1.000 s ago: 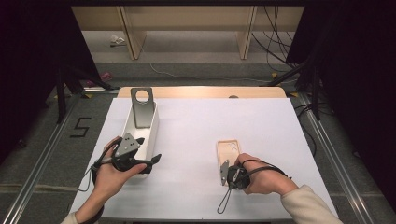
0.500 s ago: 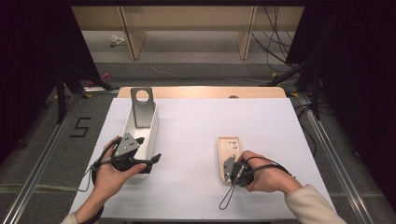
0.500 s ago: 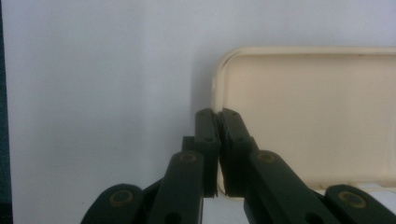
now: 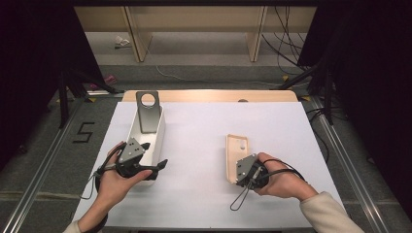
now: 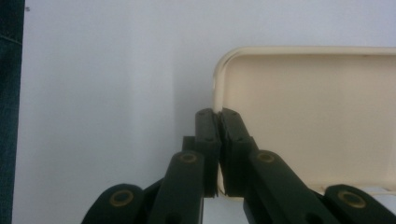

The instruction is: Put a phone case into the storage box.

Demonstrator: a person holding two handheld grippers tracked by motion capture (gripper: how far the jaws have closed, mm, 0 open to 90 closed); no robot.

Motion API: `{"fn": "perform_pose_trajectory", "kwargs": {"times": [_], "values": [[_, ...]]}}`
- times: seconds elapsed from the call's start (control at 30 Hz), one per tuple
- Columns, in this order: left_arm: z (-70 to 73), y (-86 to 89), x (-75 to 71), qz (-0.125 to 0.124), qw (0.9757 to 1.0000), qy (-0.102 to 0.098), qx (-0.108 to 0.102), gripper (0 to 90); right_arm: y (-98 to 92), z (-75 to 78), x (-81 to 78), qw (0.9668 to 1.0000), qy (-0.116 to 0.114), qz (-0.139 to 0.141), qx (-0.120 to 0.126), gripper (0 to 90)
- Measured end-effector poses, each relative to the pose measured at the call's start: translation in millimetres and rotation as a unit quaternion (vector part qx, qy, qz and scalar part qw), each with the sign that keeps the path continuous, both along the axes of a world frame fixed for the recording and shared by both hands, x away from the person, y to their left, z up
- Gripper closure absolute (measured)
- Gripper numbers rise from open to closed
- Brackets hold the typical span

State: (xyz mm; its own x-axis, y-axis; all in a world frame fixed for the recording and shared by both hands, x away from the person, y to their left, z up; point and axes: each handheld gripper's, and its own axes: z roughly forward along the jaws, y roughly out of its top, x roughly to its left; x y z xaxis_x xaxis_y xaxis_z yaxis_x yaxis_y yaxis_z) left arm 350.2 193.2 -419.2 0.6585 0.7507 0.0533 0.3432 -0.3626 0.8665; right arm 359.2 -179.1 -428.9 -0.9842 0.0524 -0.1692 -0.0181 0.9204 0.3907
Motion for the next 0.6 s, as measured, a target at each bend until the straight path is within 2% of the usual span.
{"fn": "perform_pose_trajectory", "kwargs": {"times": [0.3, 0.6], "values": [[4.7, -2.5, 1.6, -0.004, 1.0000, -0.001, -0.006, 16.8, -2.4, 0.6, 1.3, 0.9988, -0.008, -0.012, 0.047, 87.9], [16.4, -14.0, 9.3, -0.015, 0.9997, 0.000, -0.020, 17.5, -2.8, -0.3, 1.8, 0.9975, -0.010, -0.017, 0.068, 87.9]]}}
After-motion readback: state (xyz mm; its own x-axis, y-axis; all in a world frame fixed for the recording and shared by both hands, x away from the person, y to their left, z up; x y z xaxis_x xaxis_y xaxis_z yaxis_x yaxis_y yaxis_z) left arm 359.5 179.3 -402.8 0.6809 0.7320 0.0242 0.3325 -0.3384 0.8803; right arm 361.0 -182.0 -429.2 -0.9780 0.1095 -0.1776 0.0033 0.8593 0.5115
